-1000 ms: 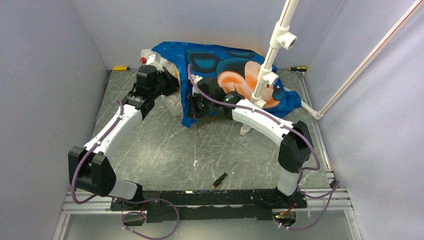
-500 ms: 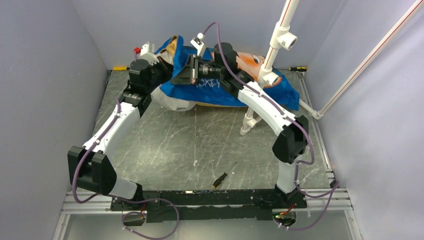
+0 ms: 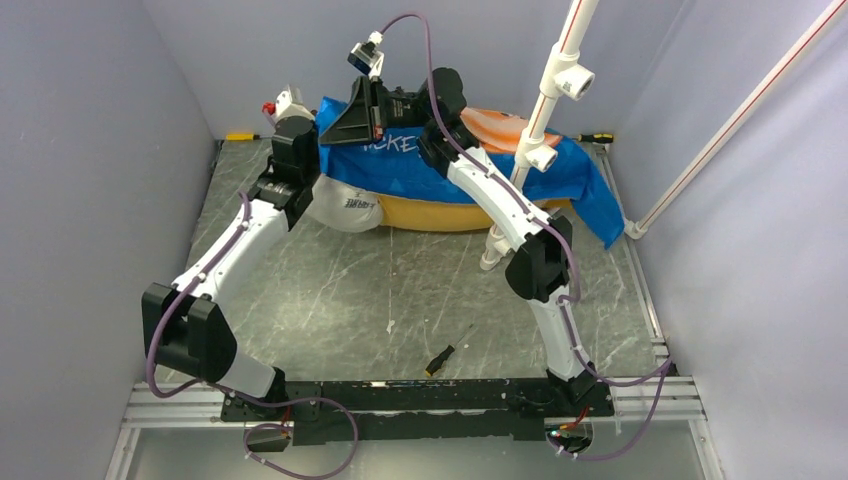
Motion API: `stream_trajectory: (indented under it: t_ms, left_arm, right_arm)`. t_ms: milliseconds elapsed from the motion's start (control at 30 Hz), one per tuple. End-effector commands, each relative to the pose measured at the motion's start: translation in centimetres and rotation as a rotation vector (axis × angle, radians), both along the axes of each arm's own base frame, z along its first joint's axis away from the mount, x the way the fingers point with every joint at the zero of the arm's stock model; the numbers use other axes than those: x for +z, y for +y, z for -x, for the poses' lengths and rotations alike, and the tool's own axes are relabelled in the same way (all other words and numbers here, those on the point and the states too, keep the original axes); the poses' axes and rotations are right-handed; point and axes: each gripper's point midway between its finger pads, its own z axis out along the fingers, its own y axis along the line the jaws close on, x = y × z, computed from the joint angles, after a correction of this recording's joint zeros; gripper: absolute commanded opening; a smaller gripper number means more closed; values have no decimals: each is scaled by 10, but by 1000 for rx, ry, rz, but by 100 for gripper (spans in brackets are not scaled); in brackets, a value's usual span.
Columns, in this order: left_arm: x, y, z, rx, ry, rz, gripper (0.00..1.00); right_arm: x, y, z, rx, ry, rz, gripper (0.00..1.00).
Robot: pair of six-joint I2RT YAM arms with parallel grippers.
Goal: Put the pillow into the pillowcase
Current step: Stuff the pillow into the pillowcase.
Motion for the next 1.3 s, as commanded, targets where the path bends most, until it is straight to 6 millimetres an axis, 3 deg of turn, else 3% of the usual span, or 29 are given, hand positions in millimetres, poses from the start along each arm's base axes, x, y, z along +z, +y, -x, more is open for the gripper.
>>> stream_trajectory:
  t_ms: [0,100,200,267,367,500,633,733,800,867,967,1067,1167,1233,1267]
  left_arm:
    - [-69,-35,15,-103,193,-39,0]
    - [-63,-42,19,-212,140,-144,9]
    - [-68,-13,27,-188,233,-218,38]
    - [-65,11,35,-186,290,-219,67]
    - [-62,48,51,-181,375,-271,86]
    - [-59,103,79,-79,501,-347,98]
    - [-76,150,118,58,726,-373,99]
    - [-93,163,141,89,856,-291,100]
    - [-99,155,145,47,847,-215,99]
    - [-100,129,141,-68,784,-93,99]
    - [-97,81,123,-293,662,130,98]
    - [-86,41,98,-415,484,256,88]
    - [-52,-4,73,-543,276,267,67]
    - [-26,-33,65,-634,155,262,50]
    - [-14,-45,62,-673,97,263,40]
  right_arm:
    - [105,-40,79,21,-257,-289,0]
    - [81,-32,54,-62,-212,-215,0]
    - [42,-24,21,-146,-130,-90,0]
    - [22,-23,6,-170,-74,-46,0]
    - [2,-23,-14,-200,-1,-13,0]
    - [-21,-21,-41,-242,67,31,0]
    - [-27,-18,-56,-239,108,32,0]
    - [-24,-16,-62,-230,119,23,0]
    - [-25,-15,-64,-221,123,24,0]
    - [-27,-14,-65,-218,134,33,0]
    - [-26,-15,-63,-199,145,34,0]
    - [-18,-15,-56,-166,153,18,0]
    - [-5,-9,-42,-102,142,-12,0]
    - [16,-6,-26,-48,102,-60,0]
    - [16,-1,-22,-26,111,-64,0]
